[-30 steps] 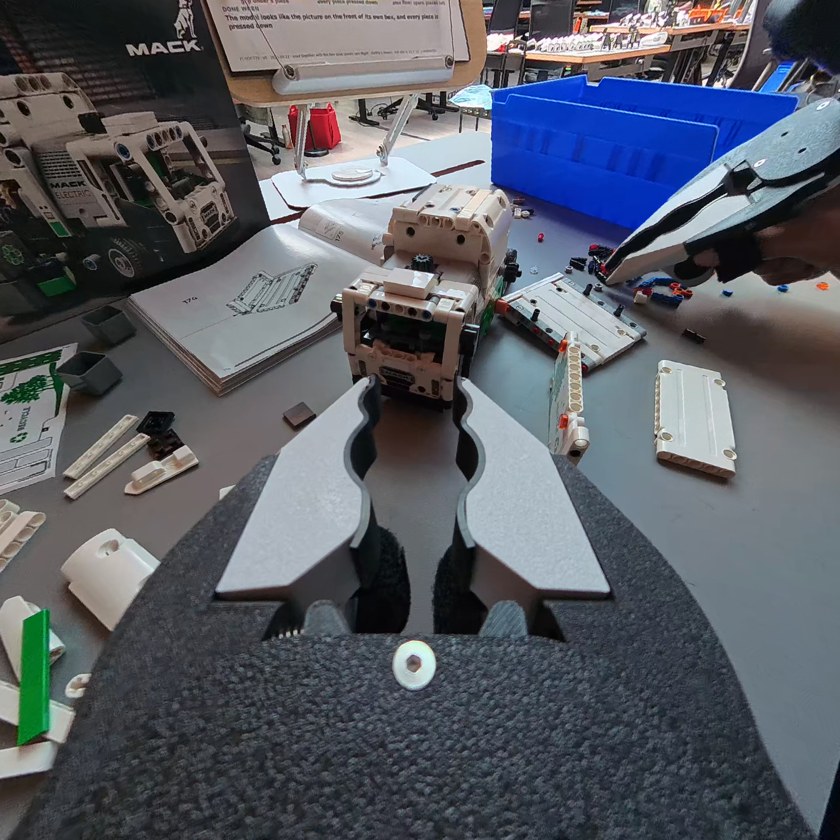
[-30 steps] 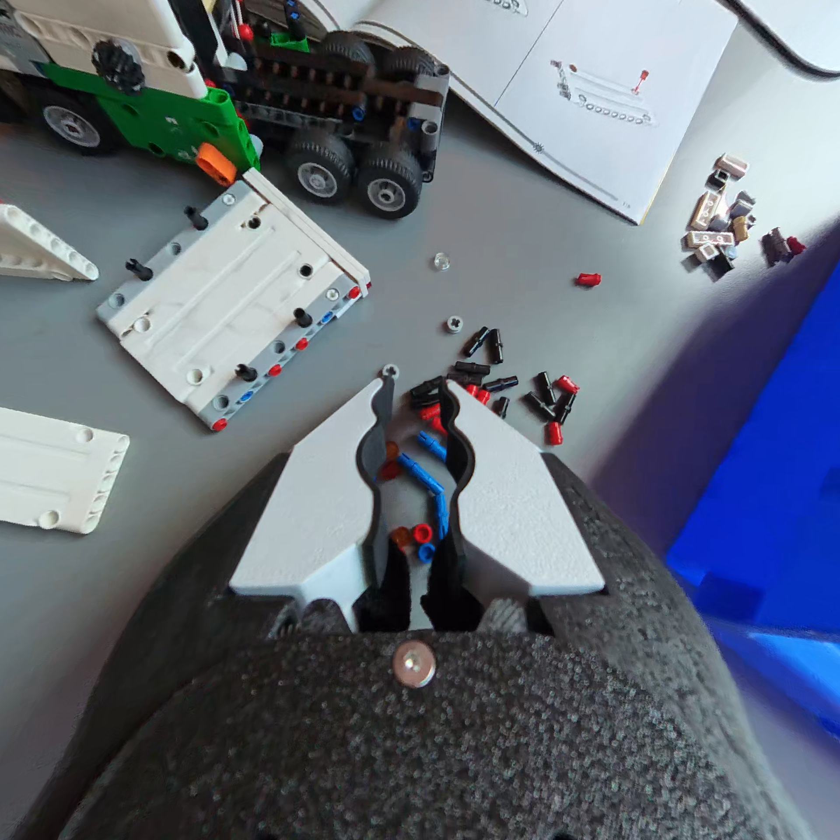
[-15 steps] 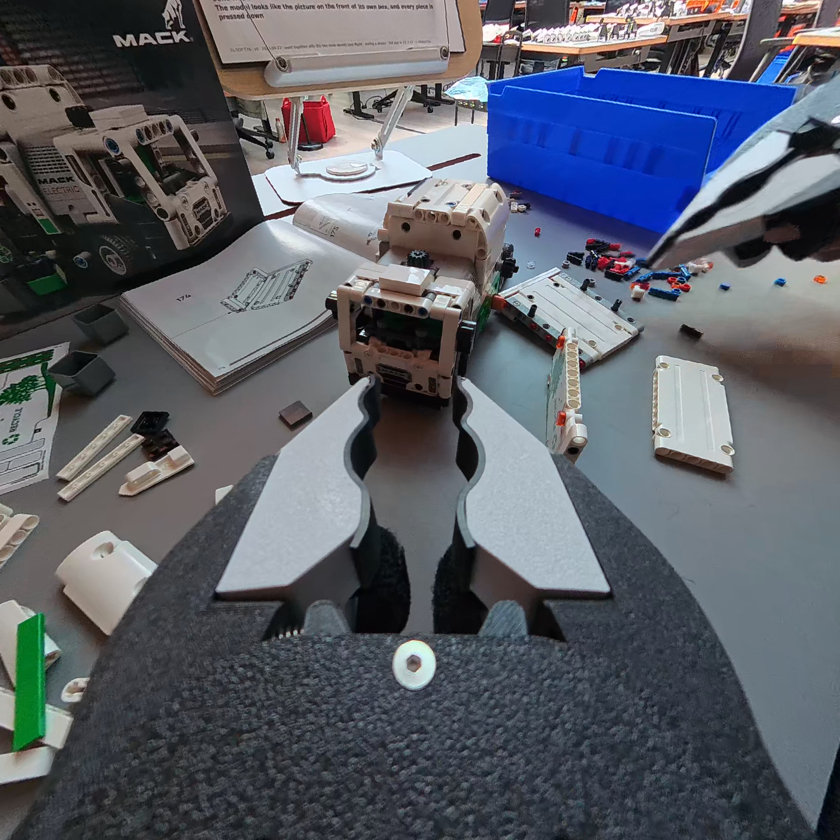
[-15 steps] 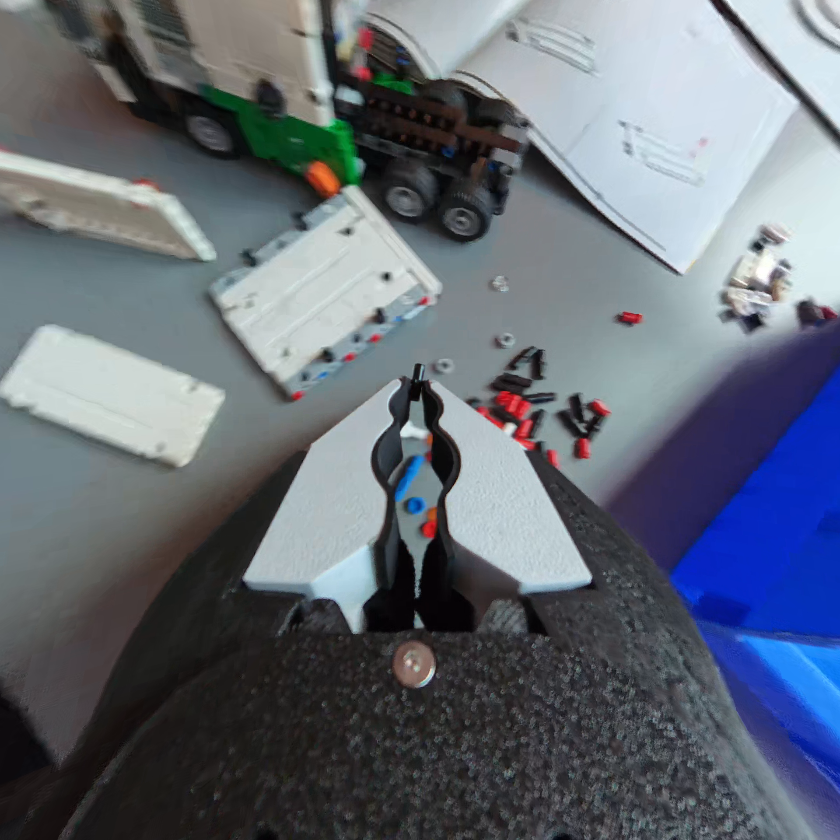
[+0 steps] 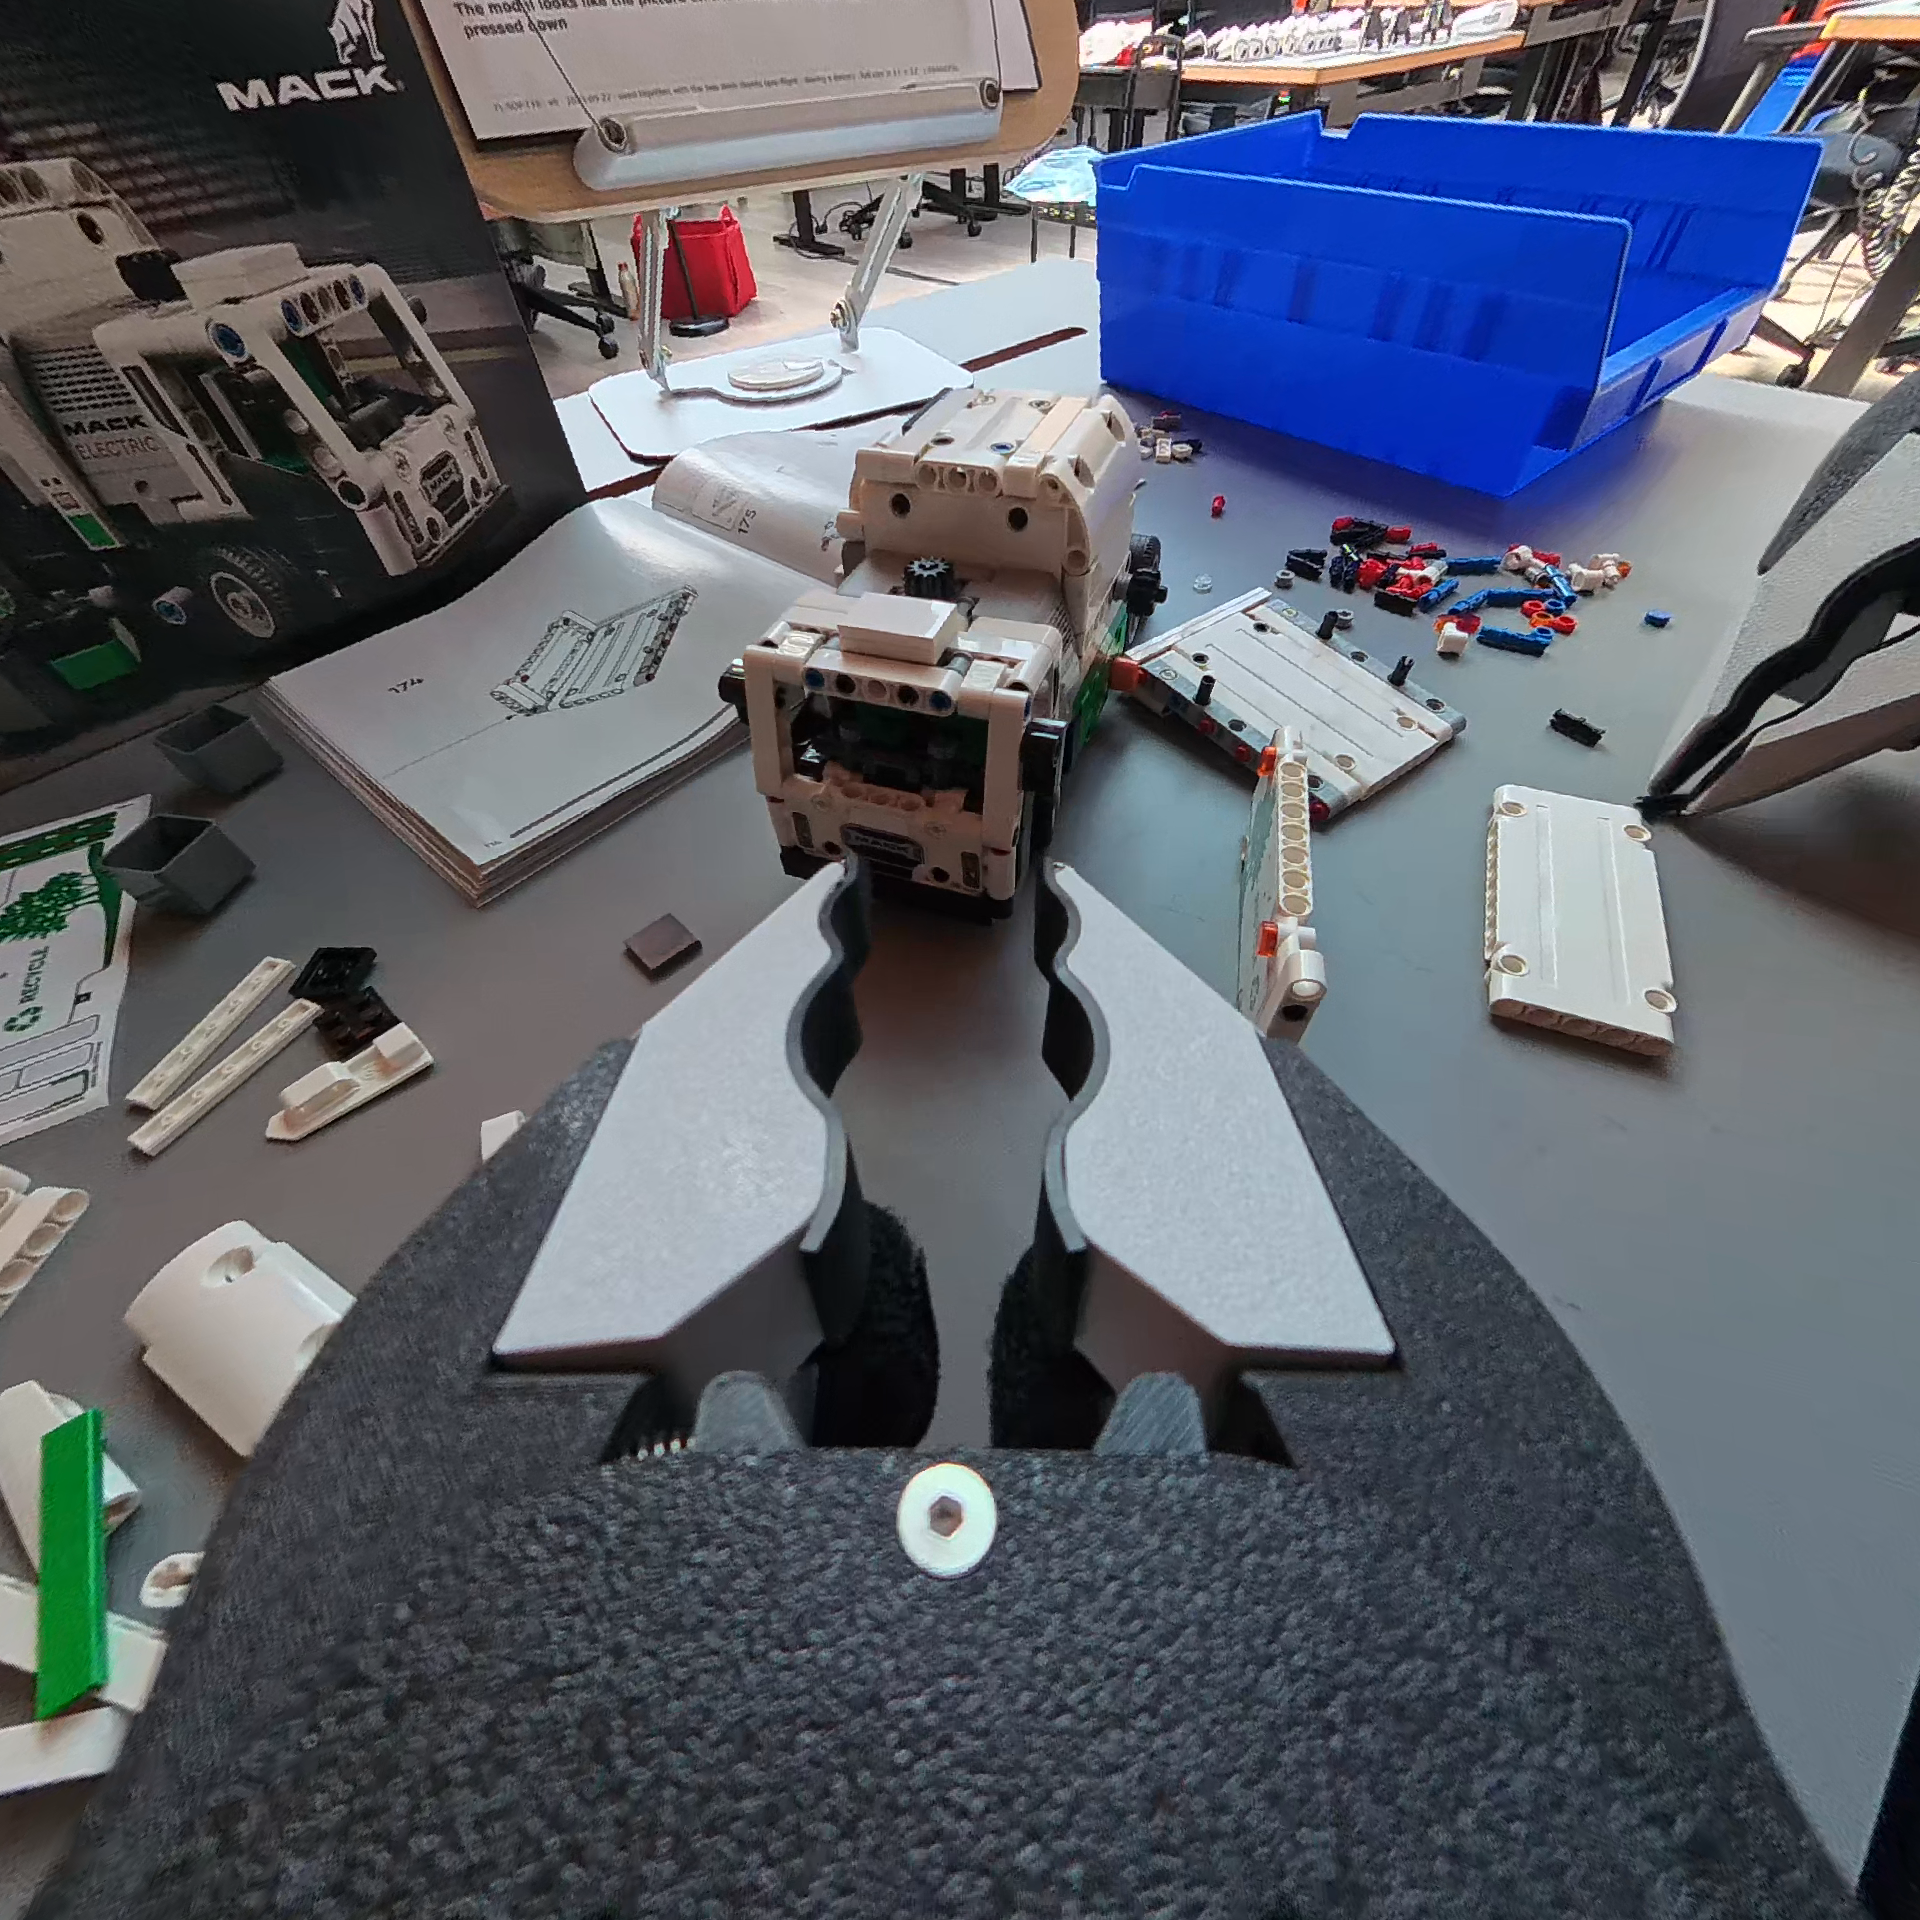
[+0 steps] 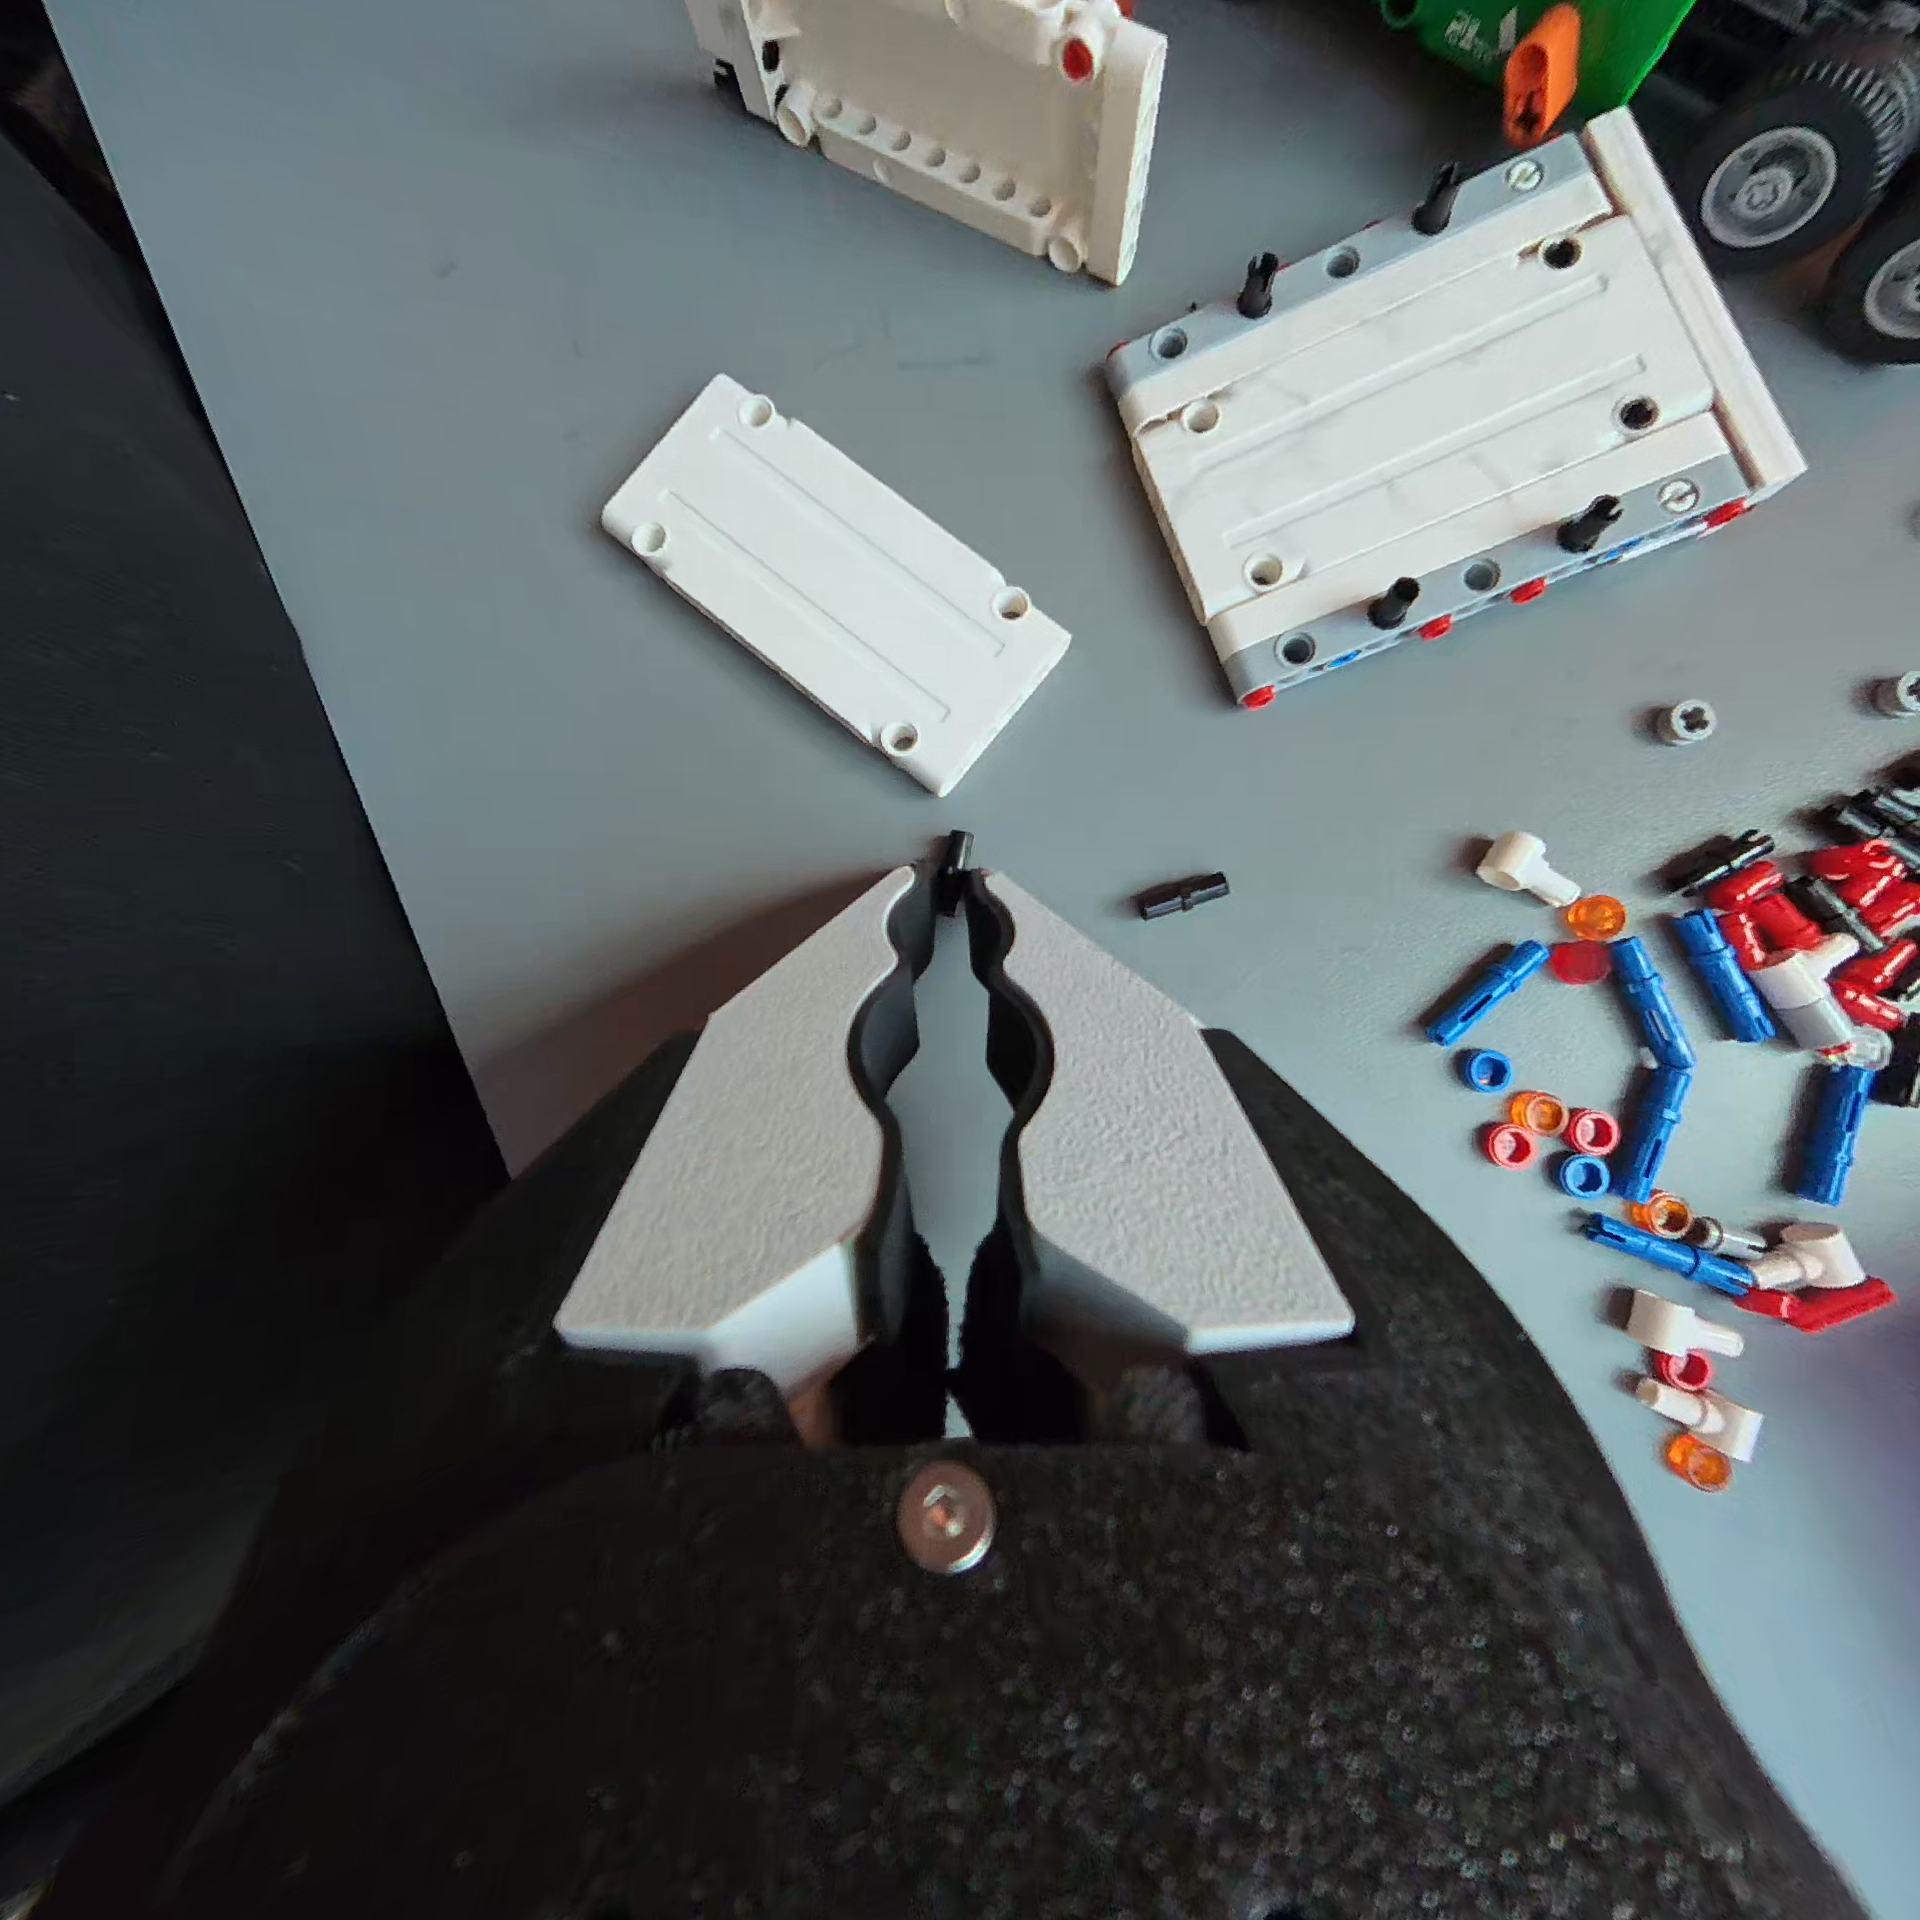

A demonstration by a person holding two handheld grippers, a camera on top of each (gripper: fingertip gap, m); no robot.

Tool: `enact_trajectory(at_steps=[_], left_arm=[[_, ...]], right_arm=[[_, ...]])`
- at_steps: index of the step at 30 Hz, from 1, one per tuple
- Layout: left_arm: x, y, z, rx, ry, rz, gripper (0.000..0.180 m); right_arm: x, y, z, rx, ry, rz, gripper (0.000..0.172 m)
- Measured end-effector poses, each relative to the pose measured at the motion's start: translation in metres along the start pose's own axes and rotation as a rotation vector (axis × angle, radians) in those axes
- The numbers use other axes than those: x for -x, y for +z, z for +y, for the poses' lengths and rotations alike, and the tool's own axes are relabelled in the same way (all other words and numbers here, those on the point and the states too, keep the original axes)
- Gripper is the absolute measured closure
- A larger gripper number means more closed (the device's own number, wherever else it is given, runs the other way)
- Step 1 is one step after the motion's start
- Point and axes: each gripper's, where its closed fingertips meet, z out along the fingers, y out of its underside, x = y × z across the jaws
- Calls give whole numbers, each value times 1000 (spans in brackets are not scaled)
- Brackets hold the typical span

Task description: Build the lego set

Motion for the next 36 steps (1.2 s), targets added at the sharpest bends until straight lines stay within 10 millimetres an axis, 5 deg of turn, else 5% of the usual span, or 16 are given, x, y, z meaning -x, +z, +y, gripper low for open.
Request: enact_trajectory(at_steps=[4,9,14,32,36], left_arm=[[0,0,0,-2,-1,-1,151],[1,0,0,0,-7,-3,151],[1,0,0,2,-16,1,151],[3,2,2,15,-44,10,151],[3,3,3,29,-43,9,151]], right_arm=[[-17,-8,-10,-66,25,50,156],[-104,-28,-18,-120,208,372,156],[-133,-18,-15,-67,205,465,156],[-132,-12,-18,-40,166,425,168],[-90,-33,-51,-221,113,234,168]])
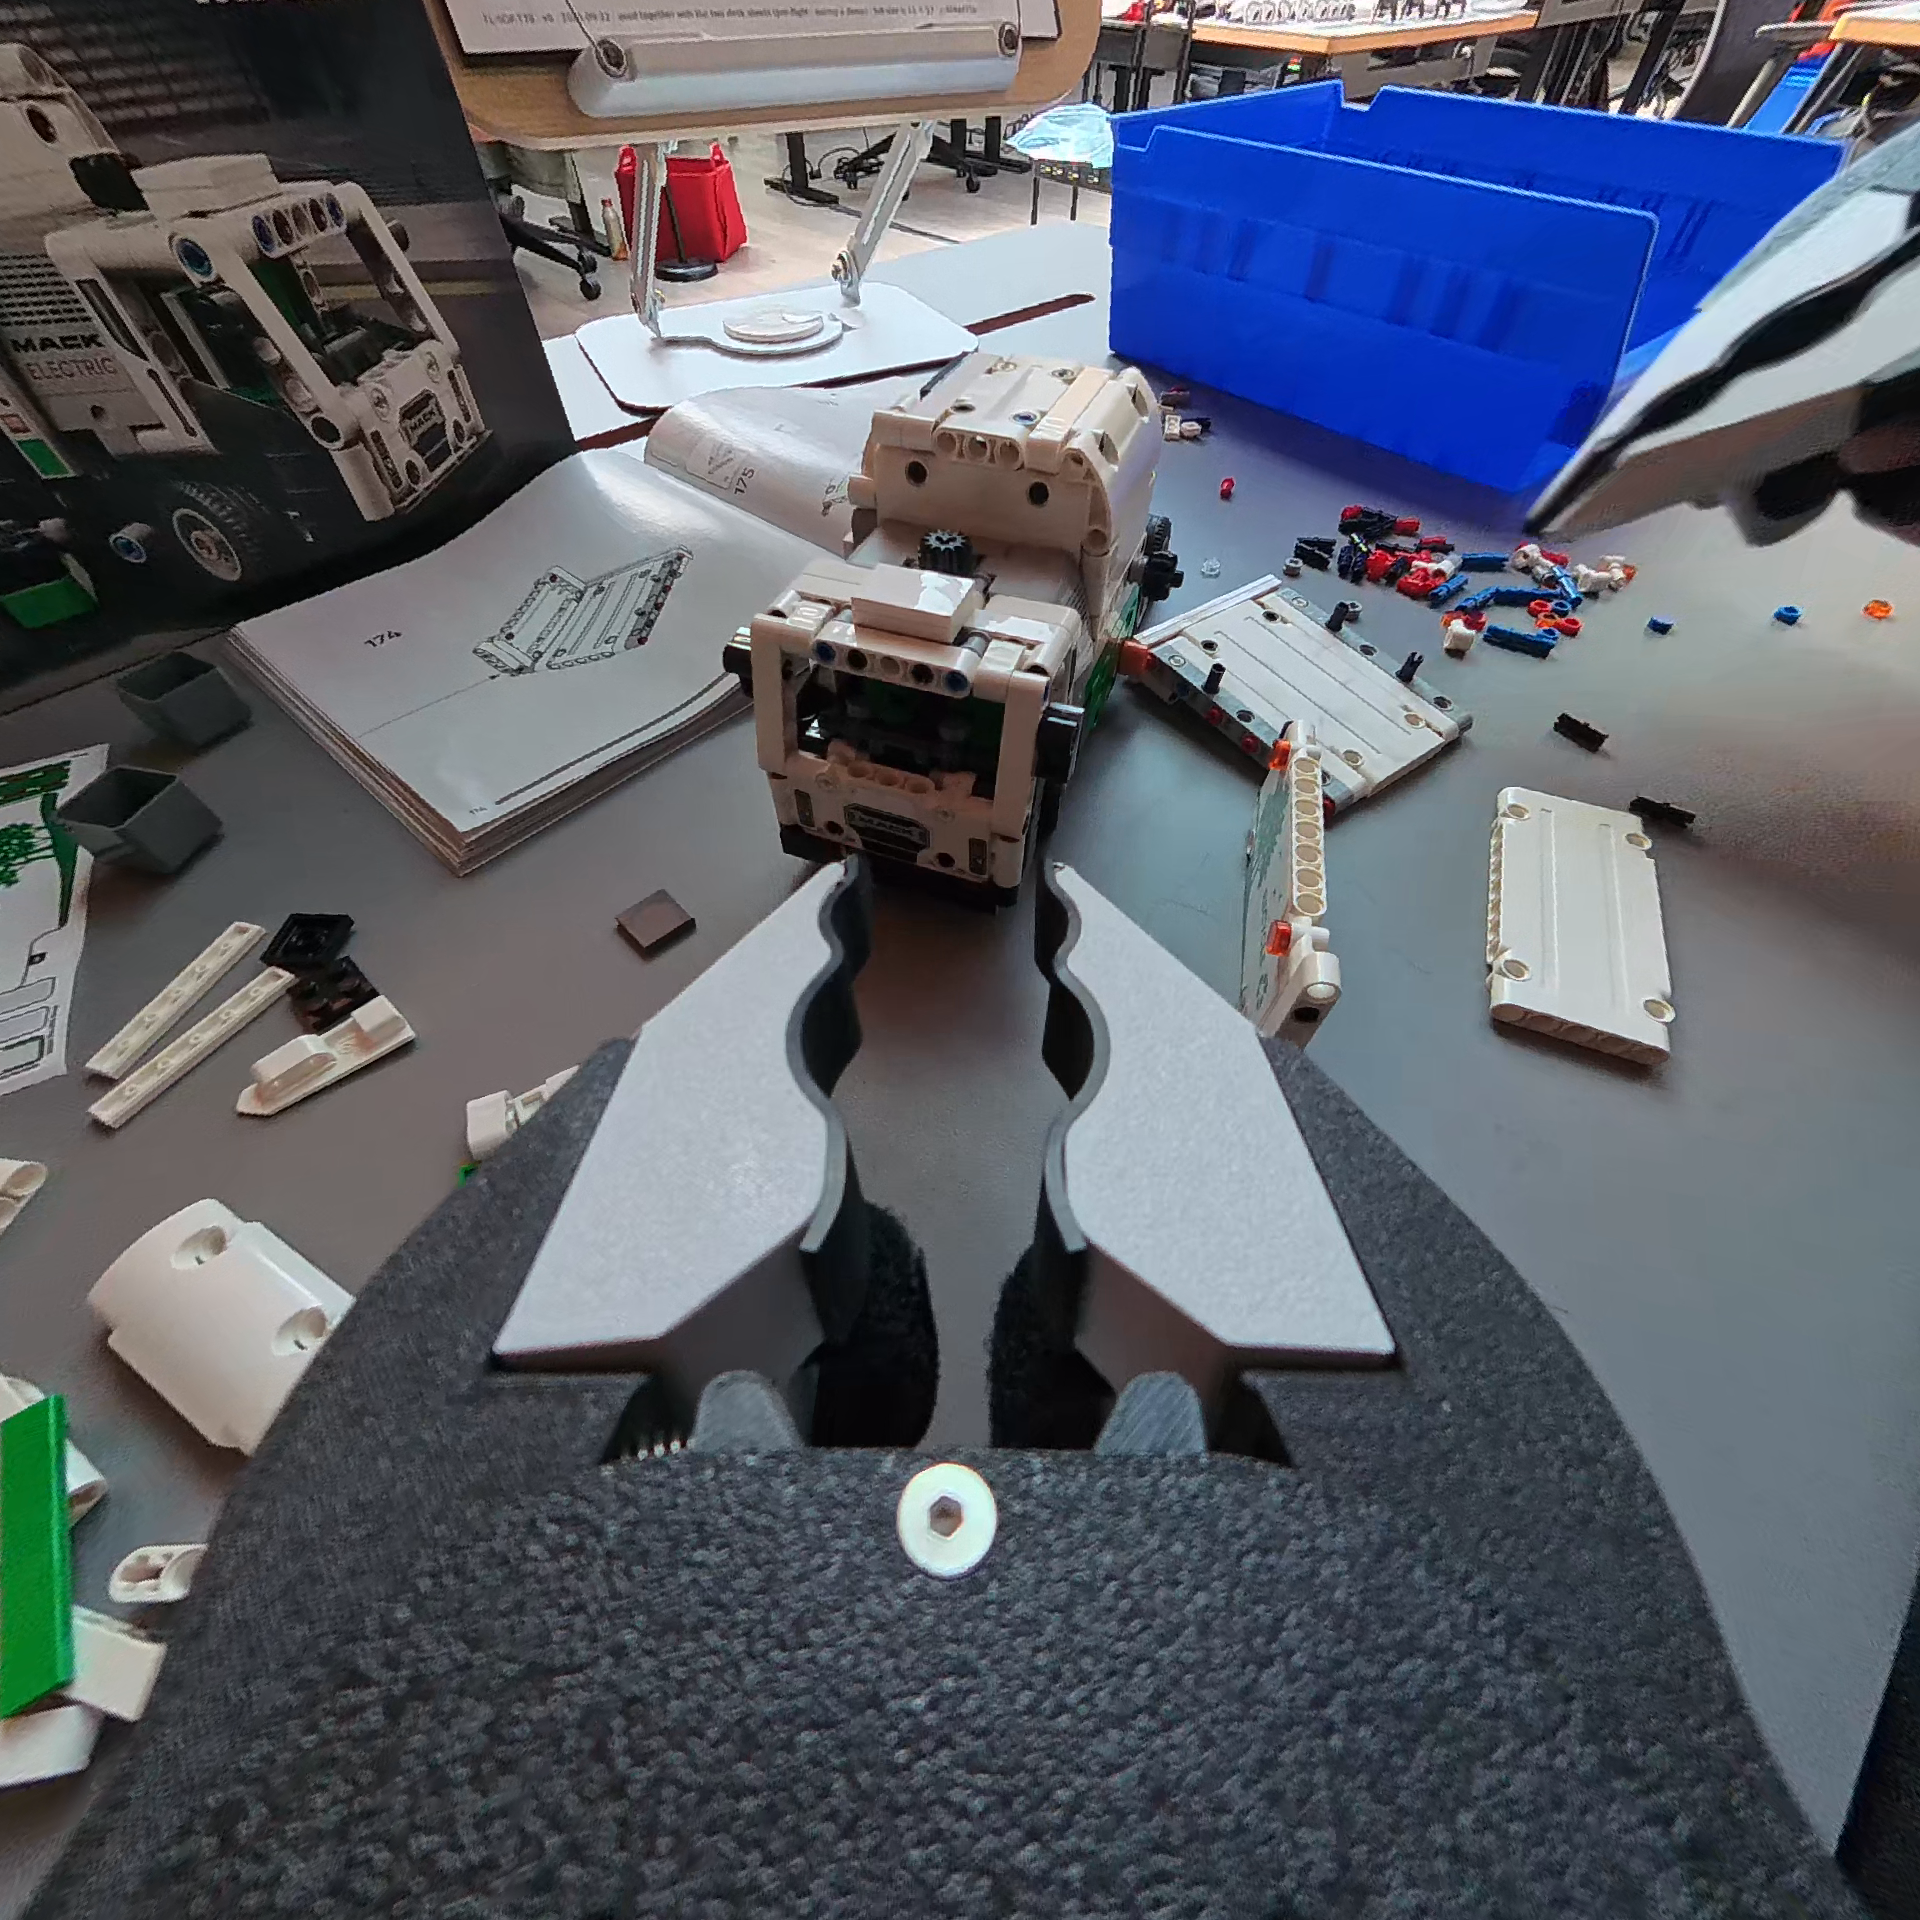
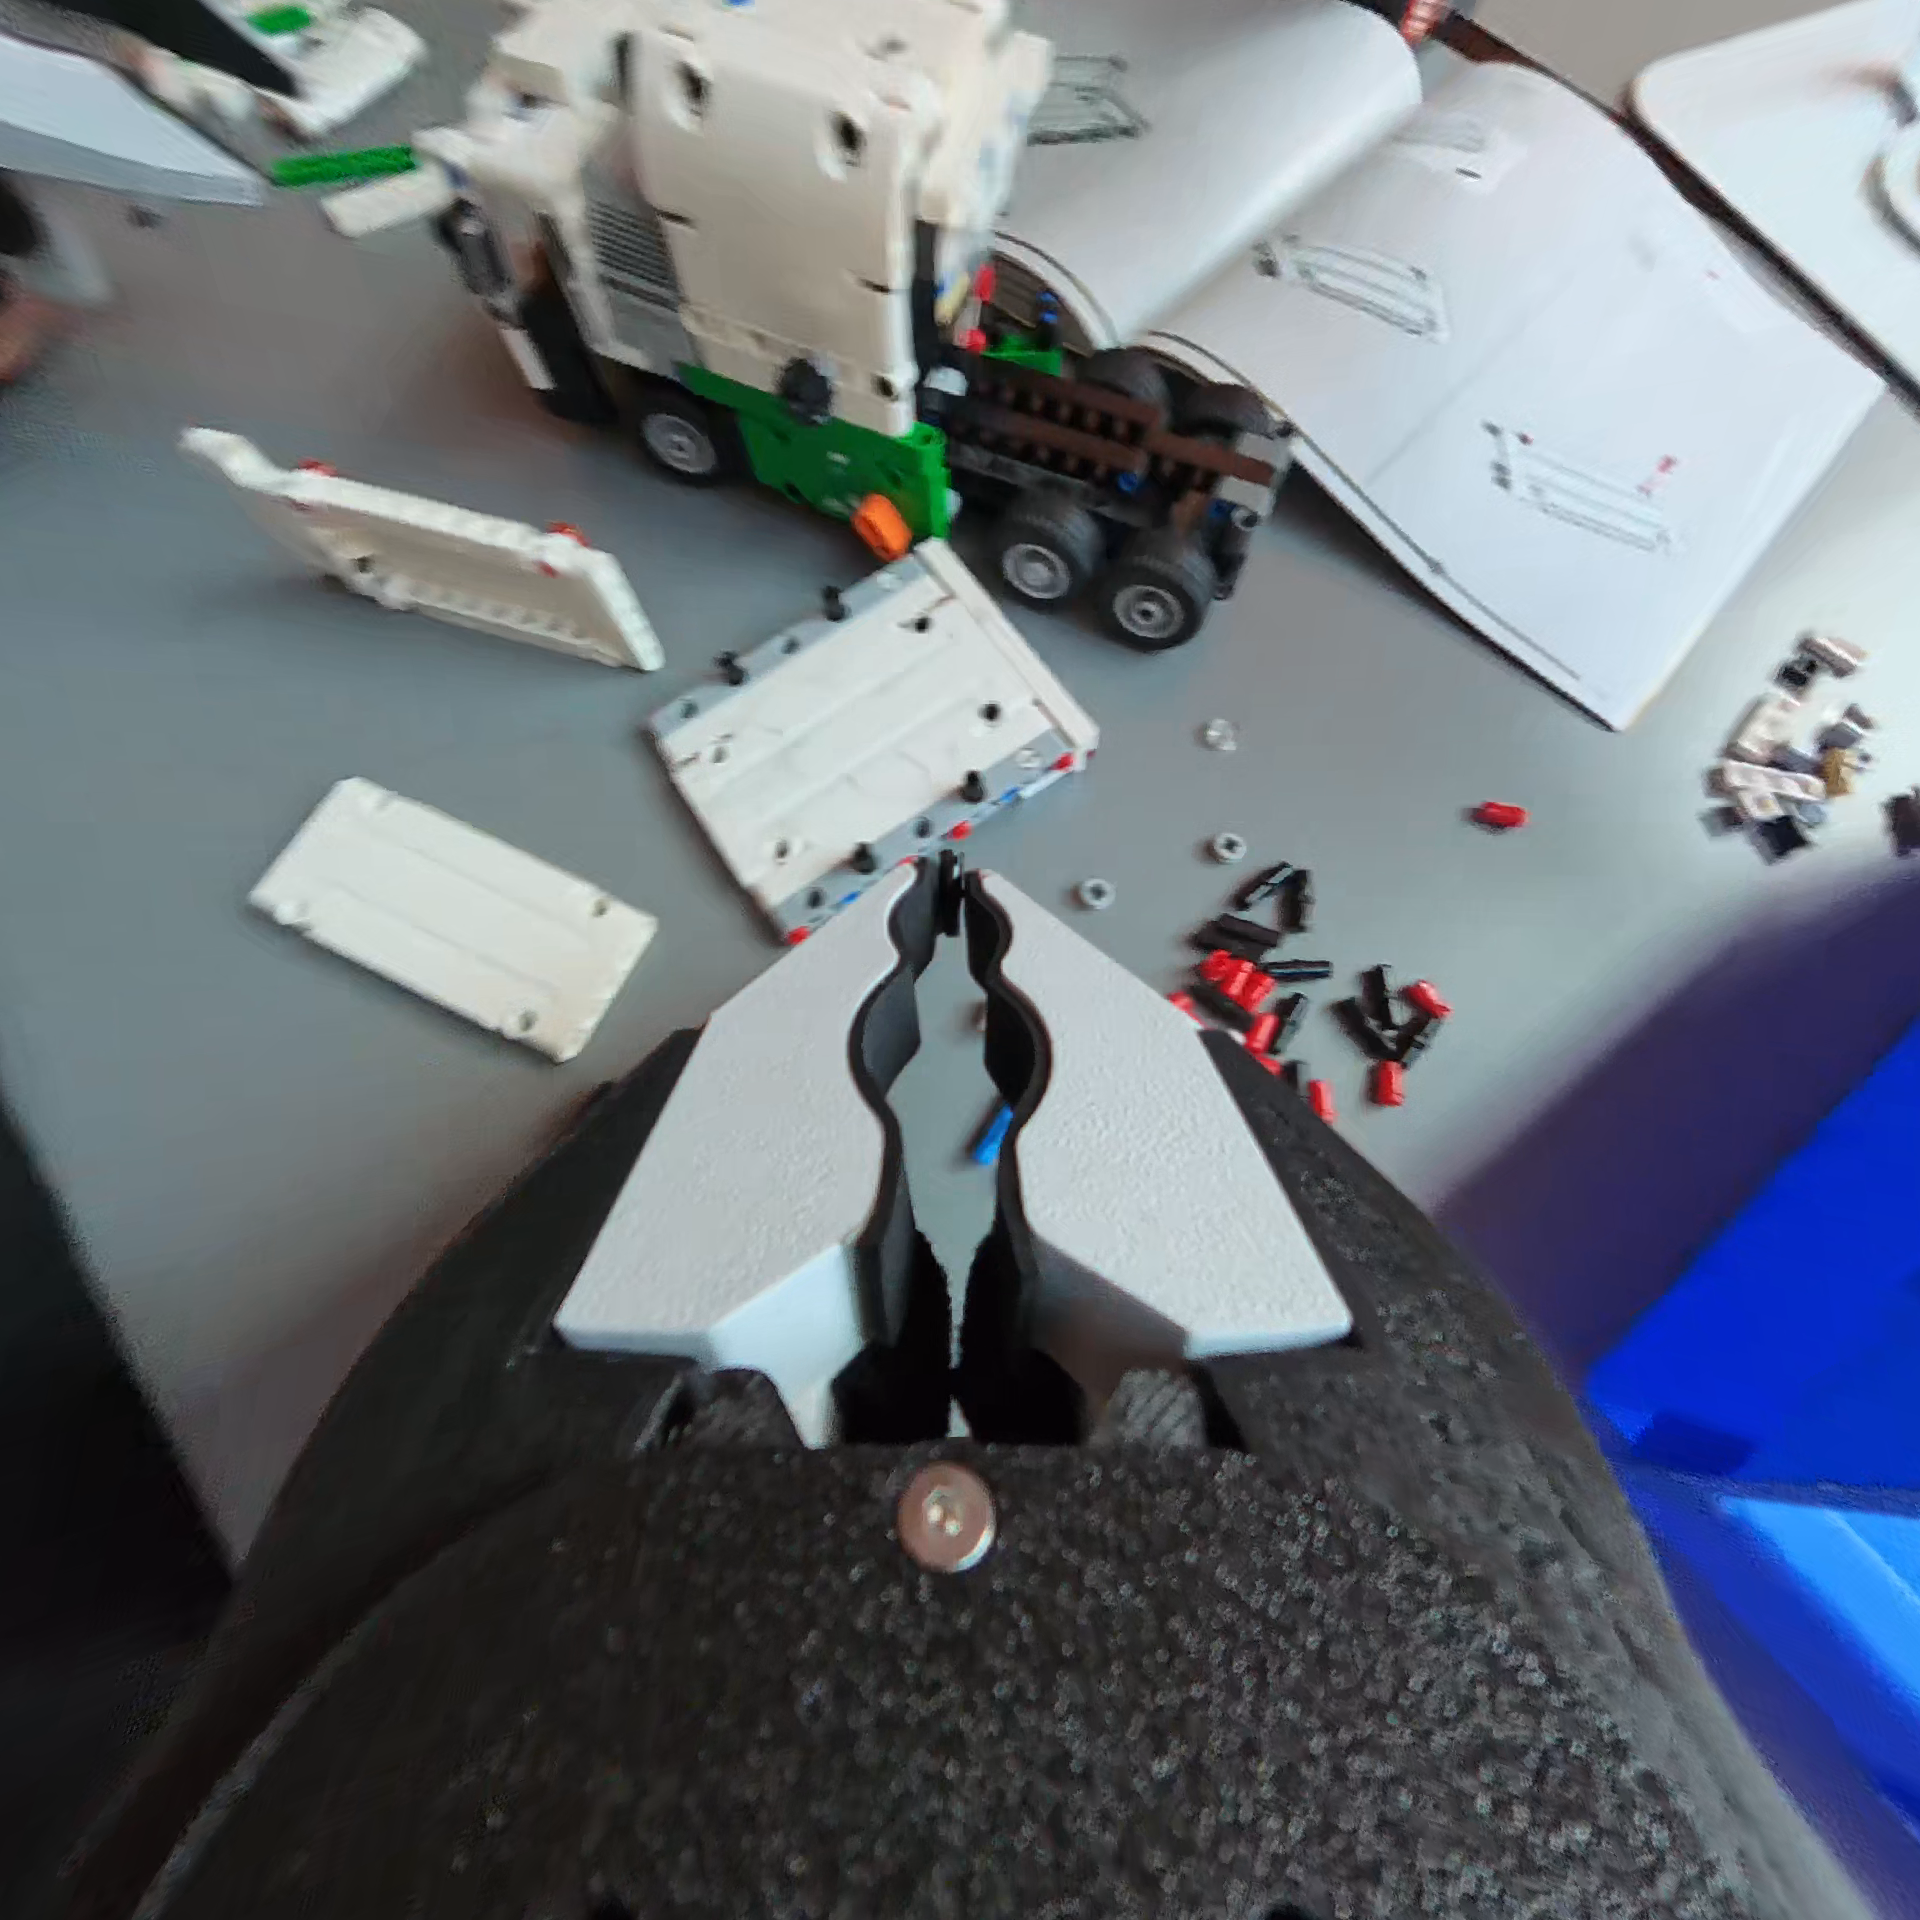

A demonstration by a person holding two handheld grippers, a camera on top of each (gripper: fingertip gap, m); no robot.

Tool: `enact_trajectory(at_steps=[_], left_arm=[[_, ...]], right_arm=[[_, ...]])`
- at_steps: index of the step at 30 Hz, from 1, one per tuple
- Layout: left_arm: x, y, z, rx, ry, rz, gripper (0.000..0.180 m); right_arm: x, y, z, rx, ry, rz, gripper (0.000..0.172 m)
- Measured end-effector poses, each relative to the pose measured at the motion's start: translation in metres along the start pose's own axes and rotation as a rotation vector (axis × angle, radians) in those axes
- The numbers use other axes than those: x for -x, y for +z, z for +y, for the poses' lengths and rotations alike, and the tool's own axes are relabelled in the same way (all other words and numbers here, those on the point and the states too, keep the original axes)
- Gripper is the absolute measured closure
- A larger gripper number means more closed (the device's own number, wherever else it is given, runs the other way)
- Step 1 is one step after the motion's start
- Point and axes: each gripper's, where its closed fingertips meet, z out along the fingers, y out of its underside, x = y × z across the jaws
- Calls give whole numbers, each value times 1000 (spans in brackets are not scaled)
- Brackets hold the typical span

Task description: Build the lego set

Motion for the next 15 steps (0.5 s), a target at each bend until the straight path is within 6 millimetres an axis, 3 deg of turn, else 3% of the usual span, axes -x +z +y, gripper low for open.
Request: enact_trajectory(at_steps=[2,5,8,15], left_arm=[[0,1,1,9,-1,-1,151],[1,3,4,31,-11,5,151],[1,5,6,45,-22,13,151],[0,3,4,32,-26,25,151]], right_arm=[[36,-13,4,-6,-42,-173,168],[72,-24,33,81,-46,-315,168],[84,-24,62,159,-9,-332,168],[88,-14,73,166,-17,-256,168]])
